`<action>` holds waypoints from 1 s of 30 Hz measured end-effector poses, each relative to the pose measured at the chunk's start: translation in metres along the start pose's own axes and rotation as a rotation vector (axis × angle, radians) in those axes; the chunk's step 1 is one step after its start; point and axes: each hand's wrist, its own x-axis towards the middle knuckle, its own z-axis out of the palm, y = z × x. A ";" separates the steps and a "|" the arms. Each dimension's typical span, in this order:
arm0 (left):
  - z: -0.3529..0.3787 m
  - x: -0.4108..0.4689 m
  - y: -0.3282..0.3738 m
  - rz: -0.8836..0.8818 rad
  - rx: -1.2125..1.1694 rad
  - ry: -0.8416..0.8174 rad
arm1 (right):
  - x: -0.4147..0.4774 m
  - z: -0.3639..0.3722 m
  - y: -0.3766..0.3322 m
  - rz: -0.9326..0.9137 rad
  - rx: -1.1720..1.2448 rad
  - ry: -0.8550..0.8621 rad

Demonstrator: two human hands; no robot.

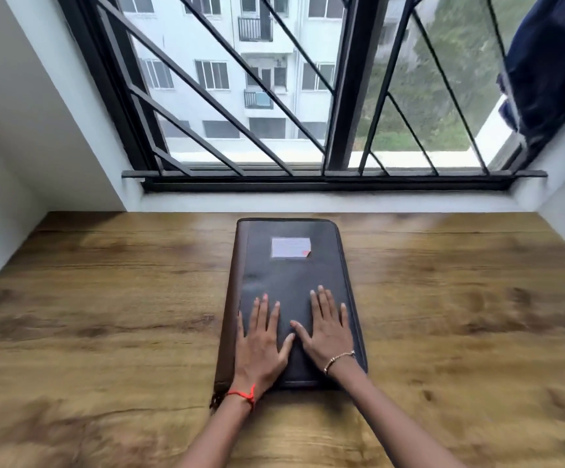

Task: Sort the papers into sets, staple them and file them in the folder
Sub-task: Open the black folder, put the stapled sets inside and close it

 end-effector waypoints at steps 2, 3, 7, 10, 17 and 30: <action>0.004 -0.016 0.006 -0.007 0.014 -0.020 | -0.012 0.019 0.010 0.003 -0.010 -0.037; 0.004 -0.020 0.008 -0.015 0.024 -0.026 | -0.017 0.024 0.014 0.000 -0.017 -0.037; -0.002 -0.023 0.017 -0.125 0.059 -0.097 | -0.027 0.010 0.014 -0.047 0.000 -0.037; -0.005 -0.026 0.025 -0.125 0.059 -0.111 | -0.029 0.003 0.017 -0.060 -0.044 -0.073; -0.006 -0.033 0.056 0.034 -0.001 -0.061 | -0.049 -0.009 0.039 -0.096 -0.061 -0.027; -0.018 0.019 0.160 0.388 -0.180 -0.115 | -0.063 -0.065 0.143 0.210 -0.038 0.147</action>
